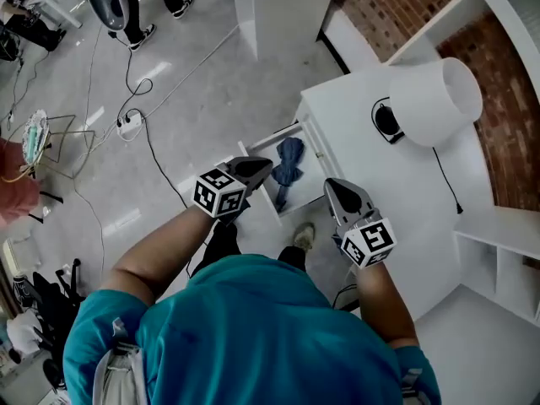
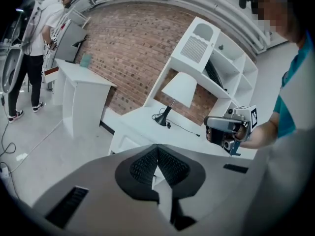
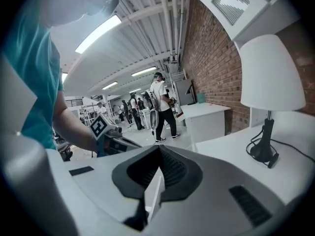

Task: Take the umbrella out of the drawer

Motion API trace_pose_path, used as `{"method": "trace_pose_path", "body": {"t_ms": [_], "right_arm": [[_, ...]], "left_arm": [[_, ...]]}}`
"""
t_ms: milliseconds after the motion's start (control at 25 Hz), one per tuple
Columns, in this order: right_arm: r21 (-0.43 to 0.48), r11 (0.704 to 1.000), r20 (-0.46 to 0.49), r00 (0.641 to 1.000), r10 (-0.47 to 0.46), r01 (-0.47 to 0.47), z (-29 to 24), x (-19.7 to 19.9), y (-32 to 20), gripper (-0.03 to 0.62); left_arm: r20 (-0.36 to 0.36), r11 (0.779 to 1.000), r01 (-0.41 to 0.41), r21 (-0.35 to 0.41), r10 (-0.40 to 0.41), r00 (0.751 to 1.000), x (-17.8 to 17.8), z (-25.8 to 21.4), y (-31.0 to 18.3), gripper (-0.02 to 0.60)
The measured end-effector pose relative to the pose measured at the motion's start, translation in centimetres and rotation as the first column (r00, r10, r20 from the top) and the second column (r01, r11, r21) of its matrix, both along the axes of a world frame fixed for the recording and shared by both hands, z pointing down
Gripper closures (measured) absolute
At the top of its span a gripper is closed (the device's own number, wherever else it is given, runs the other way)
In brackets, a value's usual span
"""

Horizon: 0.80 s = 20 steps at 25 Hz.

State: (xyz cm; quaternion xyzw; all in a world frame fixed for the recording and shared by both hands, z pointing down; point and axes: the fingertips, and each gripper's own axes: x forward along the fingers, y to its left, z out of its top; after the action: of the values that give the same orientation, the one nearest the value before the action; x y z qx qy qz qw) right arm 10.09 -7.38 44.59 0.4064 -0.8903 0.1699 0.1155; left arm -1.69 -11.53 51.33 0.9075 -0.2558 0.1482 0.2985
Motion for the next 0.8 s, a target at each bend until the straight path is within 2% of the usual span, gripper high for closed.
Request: {"method": "trace_pose_path", "body": {"t_ms": [280, 560, 800], "right_arm": [[-0.056, 0.998, 0.000, 1.000, 0.003, -0.003, 7.1, -1.1, 0.8, 0.571], [-0.109, 0.994, 0.024, 1.000, 0.010, -0.007, 14.1, -2.0, 1.7, 0.571], [-0.174, 0.985, 0.046, 0.999, 0.011, -0.003, 20.1, -2.5, 3.4, 0.571]], "left_arm": [[0.088, 0.992, 0.028, -0.123, -0.017, 0.996, 2.0, 10.4, -1.6, 0.572], [0.169, 0.962, 0.081, -0.263, -0.037, 0.985, 3.9, 21.3, -2.6, 0.571], [0.245, 0.944, 0.111, -0.310, -0.034, 0.969, 5.5, 29.4, -3.3, 0.569]]}}
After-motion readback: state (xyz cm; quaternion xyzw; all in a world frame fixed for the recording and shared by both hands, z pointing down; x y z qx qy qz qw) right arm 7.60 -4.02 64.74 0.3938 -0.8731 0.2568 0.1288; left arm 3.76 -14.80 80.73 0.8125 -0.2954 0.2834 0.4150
